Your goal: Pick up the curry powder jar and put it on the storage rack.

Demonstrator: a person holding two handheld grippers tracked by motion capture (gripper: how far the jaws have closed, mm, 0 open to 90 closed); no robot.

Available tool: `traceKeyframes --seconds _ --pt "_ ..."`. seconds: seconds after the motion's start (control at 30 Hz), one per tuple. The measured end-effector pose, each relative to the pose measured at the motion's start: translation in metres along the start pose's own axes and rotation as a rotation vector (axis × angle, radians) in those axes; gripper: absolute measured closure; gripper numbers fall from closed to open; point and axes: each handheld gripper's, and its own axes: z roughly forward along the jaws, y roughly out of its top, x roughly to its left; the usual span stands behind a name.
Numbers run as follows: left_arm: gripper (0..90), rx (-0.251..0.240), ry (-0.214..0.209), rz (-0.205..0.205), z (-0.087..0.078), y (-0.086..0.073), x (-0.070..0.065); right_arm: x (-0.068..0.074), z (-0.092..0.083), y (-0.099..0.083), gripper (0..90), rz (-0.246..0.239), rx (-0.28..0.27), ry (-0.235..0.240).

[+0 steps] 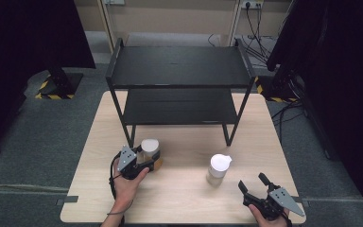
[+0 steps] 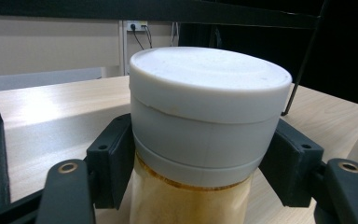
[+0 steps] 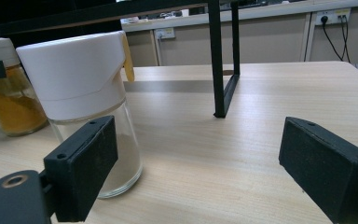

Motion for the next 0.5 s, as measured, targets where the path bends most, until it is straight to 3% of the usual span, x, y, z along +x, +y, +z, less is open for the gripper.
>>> traceKeyframes --seconds 0.1,0.2,0.5 --pt "32.9 0.005 0.000 0.006 0.000 0.001 0.000 0.000 0.000 0.000 11.8 0.001 0.000 0.000" --pt "33.7 0.003 -0.003 -0.019 -0.001 0.003 0.002 0.000 0.000 0.000 11.8 0.002 0.002 0.000" --pt "34.1 -0.047 -0.017 -0.025 -0.014 0.017 -0.001 0.000 0.000 0.001 11.8 0.000 0.003 0.000"
